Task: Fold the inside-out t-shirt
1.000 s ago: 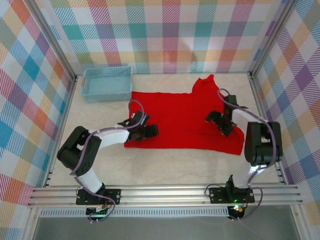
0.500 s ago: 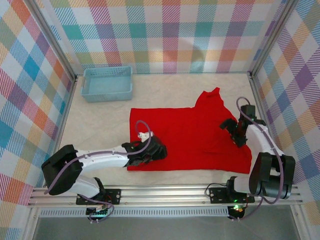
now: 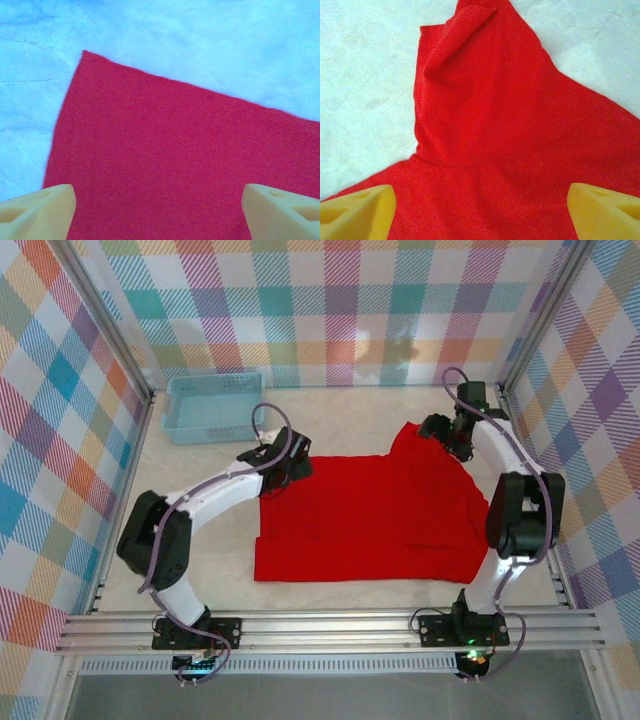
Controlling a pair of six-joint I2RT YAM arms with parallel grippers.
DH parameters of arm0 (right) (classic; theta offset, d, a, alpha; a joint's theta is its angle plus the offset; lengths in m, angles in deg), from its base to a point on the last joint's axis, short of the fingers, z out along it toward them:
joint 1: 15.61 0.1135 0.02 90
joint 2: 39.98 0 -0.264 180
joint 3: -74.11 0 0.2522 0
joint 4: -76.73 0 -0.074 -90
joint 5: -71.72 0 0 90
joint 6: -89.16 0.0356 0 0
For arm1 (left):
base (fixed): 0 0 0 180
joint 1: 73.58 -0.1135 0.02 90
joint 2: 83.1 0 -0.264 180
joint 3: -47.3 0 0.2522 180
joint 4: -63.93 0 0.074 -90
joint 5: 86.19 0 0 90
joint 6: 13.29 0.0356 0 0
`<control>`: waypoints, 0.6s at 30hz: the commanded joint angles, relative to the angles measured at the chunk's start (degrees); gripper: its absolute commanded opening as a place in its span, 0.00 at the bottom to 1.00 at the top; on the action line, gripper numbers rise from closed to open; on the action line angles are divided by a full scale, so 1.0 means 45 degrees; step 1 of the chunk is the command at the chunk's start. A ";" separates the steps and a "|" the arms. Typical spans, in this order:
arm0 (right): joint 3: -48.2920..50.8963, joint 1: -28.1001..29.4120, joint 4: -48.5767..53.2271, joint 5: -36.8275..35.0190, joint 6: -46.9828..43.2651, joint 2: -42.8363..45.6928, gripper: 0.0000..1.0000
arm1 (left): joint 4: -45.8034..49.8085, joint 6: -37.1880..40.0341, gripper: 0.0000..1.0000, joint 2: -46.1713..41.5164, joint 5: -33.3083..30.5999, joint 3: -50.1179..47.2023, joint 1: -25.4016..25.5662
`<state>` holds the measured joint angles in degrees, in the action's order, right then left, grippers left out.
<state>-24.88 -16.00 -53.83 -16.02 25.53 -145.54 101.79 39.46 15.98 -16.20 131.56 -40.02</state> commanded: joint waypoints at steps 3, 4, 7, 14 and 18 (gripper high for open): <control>-0.2198 0.0085 0.0691 0.0021 -0.0674 -0.1894 0.87 | 0.0827 0.1300 0.79 0.1569 0.0605 0.0892 -0.0571; -0.2679 0.0085 0.0824 -0.0124 -0.0830 -0.2352 0.86 | 0.0816 0.1501 0.72 0.1744 0.0990 0.1001 -0.0769; -0.4331 0.0085 0.1378 -0.0603 -0.1201 -0.3636 0.84 | 0.1150 0.1661 0.68 0.2055 0.0785 0.1353 -0.1161; -0.8426 0.0085 0.3002 -0.1603 -0.1755 -0.6693 0.77 | 0.1325 0.2194 0.76 0.2987 0.0705 0.2040 -0.1325; -1.0823 0.0085 0.3937 -0.1704 -0.1954 -0.8287 0.72 | 0.1164 0.2130 0.77 0.3355 0.0886 0.2165 -0.1692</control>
<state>-67.85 -15.95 -42.01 -22.18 18.69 -179.68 106.05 48.05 29.56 -13.03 140.04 -46.54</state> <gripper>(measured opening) 0.731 0.769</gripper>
